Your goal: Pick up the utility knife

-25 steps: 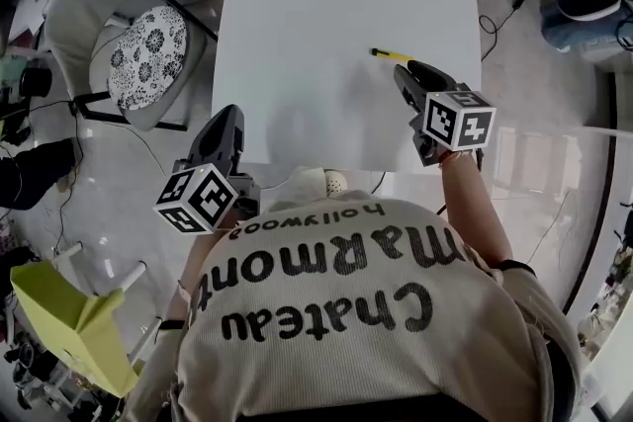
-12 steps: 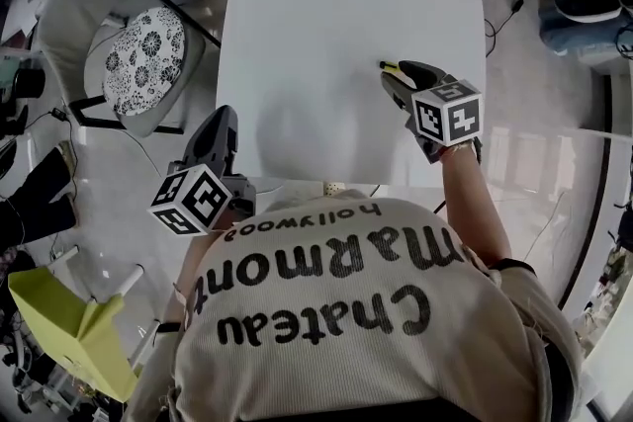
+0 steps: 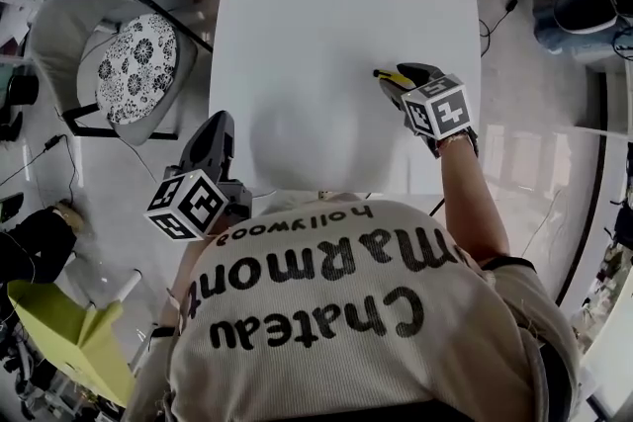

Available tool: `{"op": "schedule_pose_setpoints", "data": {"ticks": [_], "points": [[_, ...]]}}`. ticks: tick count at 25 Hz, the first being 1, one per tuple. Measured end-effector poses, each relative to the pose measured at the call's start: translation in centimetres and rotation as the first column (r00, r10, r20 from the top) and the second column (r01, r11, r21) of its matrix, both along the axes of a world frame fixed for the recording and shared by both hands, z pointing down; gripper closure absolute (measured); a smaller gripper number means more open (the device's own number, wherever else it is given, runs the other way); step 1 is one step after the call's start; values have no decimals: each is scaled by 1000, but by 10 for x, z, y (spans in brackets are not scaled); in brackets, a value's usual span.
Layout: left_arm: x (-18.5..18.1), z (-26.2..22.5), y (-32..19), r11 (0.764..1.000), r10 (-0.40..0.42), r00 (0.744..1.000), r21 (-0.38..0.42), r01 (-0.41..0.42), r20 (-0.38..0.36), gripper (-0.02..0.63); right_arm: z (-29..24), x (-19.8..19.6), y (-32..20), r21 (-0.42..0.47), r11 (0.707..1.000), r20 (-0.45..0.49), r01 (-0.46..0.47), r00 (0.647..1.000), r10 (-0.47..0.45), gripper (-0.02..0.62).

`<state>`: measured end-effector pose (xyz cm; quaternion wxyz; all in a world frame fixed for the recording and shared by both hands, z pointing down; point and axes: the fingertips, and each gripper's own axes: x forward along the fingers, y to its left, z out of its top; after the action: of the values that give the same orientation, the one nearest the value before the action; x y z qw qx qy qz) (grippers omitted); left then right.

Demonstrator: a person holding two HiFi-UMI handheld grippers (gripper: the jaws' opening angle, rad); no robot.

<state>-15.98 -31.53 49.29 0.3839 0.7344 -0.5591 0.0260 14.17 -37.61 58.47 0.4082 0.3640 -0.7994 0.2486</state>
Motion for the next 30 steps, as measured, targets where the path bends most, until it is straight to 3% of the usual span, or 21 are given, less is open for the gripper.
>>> {"op": "schedule_pose_setpoints", "data": {"ticks": [8,14,30], "points": [[-3,2,2,1000,-21,1000,-10,21,12,604,8,5,1,-33,999,-14,41,999,-41,405],[-2,-1,2,1000,-25,1000,-7,25,16,604,17,4,9,-56,994,-79,97,992,-101,425],[1,-2,20,999,-50,999,0,50,2,604,17,3,8,-74,996,-115,47,992,-56,437]]}}
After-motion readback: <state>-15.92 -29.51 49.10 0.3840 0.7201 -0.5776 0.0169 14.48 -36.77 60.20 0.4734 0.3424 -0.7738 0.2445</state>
